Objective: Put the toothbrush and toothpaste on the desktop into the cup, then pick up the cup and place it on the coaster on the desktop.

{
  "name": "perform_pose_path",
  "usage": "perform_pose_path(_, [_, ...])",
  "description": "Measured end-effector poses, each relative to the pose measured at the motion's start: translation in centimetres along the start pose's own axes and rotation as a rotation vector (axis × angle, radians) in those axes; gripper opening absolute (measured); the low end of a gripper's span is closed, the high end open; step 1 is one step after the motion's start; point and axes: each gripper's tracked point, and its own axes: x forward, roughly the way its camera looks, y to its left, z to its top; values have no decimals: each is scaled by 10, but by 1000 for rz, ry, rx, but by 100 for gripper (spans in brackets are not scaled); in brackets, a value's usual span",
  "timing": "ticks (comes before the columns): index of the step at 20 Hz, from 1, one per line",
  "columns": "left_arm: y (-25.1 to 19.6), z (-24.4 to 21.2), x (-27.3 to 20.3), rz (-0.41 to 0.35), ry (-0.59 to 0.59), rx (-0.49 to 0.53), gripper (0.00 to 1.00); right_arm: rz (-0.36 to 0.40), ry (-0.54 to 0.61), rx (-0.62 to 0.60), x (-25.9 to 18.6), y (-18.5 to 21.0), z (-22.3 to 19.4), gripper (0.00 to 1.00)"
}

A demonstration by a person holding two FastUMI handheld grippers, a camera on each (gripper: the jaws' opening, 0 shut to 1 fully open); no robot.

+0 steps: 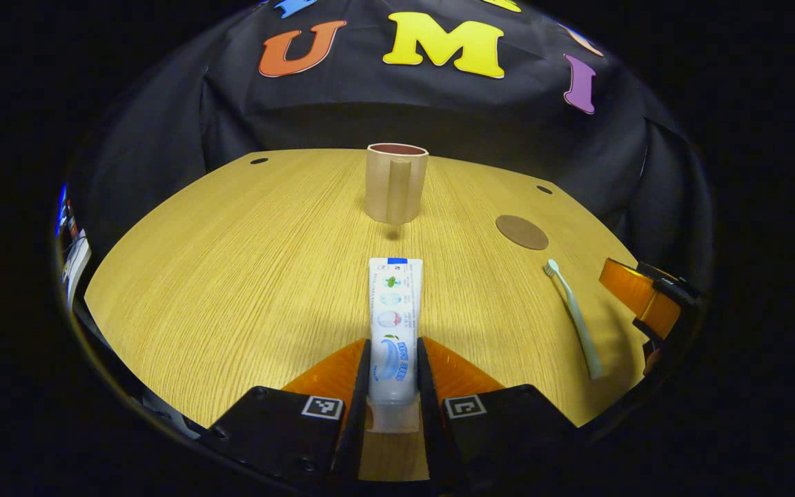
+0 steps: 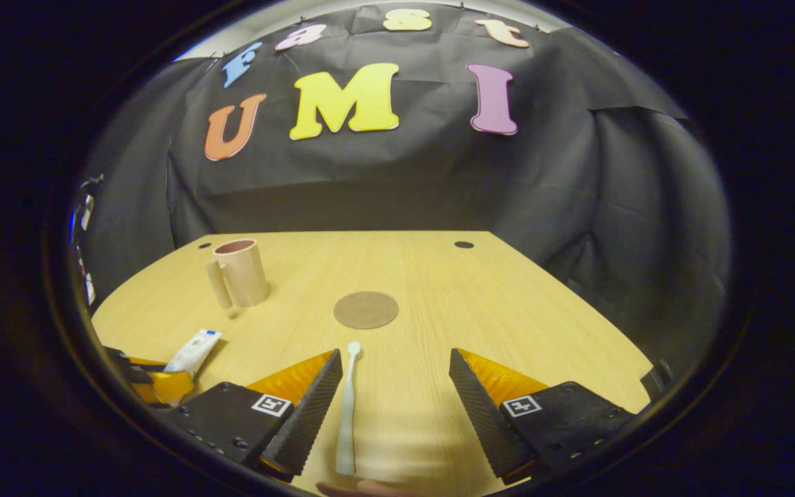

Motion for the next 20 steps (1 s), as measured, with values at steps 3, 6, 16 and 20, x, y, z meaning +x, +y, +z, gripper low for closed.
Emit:
perform_pose_path(3, [1,17,-14,26,-114,28,40,34,68,-21,9,18,-15,95])
perform_pose_path(6, [-2,44,-27,17,-216,35,39,60,94,-56,12,32,-20,96])
perform_pose_path(16, [1,64,-45,-2,-326,91,39,96,257,-47,28,43,-43,92])
perform_pose_path(20, [9,62,-46,5,-326,85,39,96,246,-32,29,43,-44,94])
